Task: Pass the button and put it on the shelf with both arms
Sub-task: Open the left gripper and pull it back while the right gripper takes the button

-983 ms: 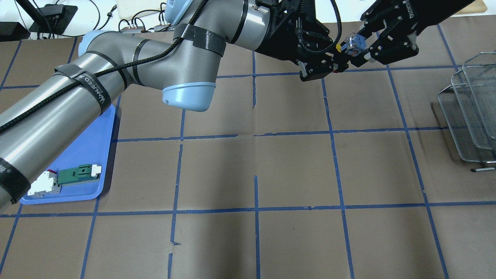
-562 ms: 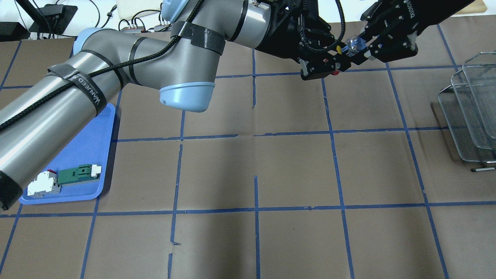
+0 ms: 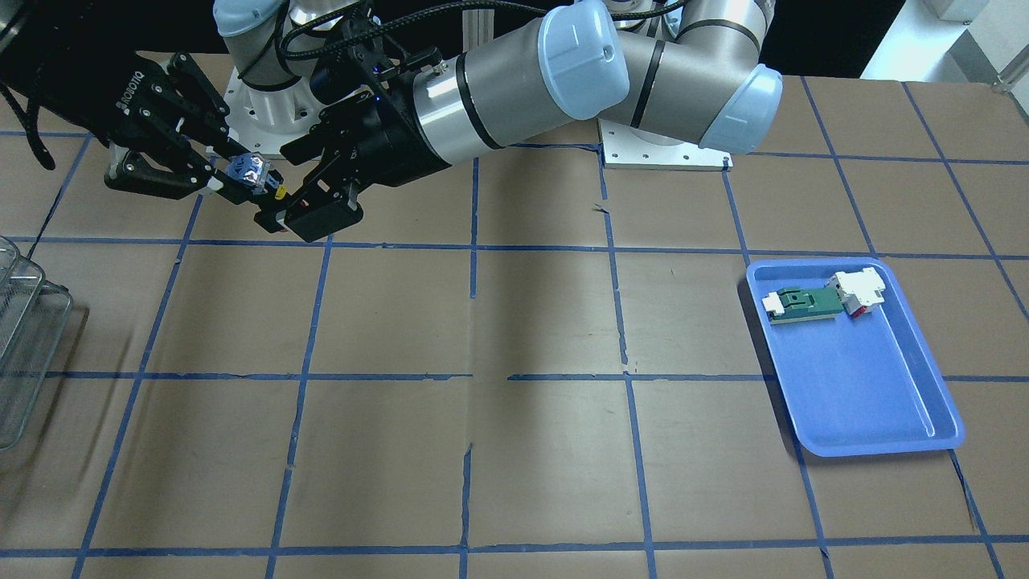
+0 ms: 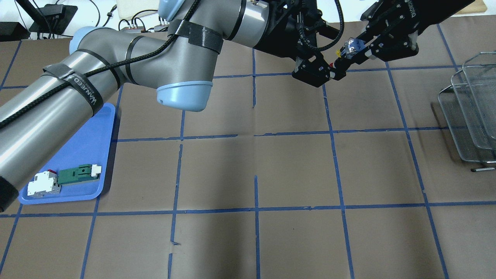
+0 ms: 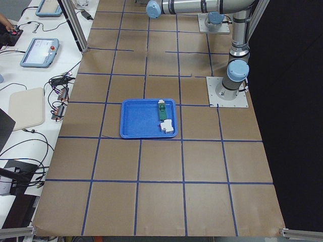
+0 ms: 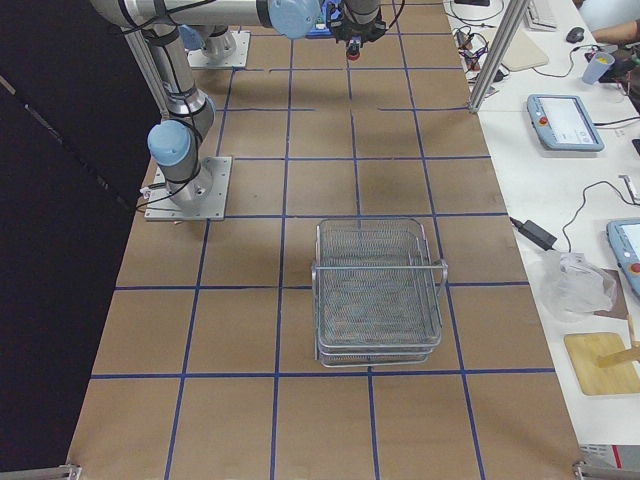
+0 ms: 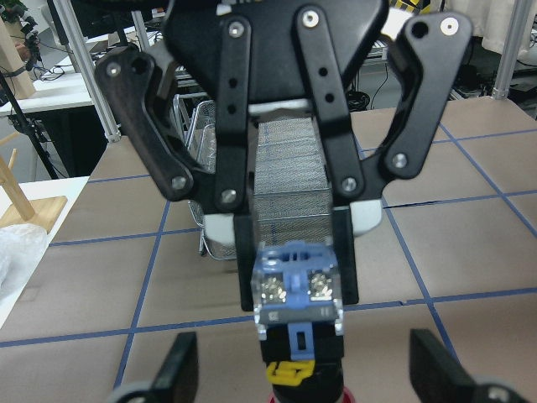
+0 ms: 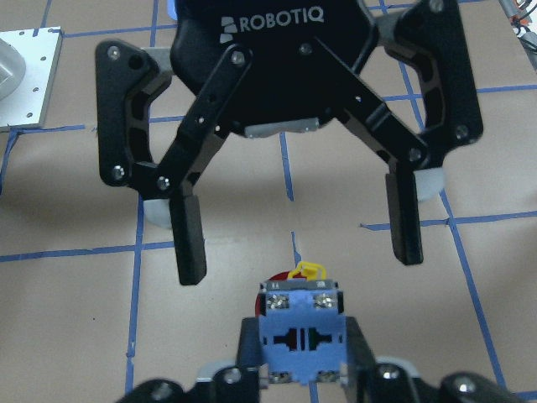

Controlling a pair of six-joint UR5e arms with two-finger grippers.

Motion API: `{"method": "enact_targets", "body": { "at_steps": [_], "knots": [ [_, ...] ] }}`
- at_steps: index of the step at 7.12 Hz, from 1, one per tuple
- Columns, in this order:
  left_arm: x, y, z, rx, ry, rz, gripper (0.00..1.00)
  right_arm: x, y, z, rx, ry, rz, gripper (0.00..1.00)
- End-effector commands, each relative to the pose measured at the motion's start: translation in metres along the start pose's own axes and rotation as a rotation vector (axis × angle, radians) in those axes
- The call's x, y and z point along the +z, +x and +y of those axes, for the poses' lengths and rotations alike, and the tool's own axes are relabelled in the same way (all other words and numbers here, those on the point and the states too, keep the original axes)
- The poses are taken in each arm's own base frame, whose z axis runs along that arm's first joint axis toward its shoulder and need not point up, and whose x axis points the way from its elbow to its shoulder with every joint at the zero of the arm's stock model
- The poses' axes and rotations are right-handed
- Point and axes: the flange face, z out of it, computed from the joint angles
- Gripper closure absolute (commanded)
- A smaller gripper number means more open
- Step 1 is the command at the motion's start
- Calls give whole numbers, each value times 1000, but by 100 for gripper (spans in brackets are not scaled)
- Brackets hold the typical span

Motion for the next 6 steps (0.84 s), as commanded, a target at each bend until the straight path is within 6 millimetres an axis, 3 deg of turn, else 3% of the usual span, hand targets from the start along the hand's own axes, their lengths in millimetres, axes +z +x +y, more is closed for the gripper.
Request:
{"method": "enact_targets", "body": {
  "at_steps": [1,3,4,5,6],
  "knots": [
    [-16,-3,1,-28,-142,-97,0,-8,17,48,50,-172,5,100],
    [-46,3,5,-167,-408,-103,0,-42,62,167,142,-358,93,100],
    [-71,6,17,-259,-507,-88,0,-70,68,213,161,-484,141,100],
    [-110,-2,48,-399,-553,-93,0,-83,75,243,174,-679,154,100],
    [-156,-10,77,-525,-567,-107,0,-83,82,260,187,-750,154,100]
  ]
}}
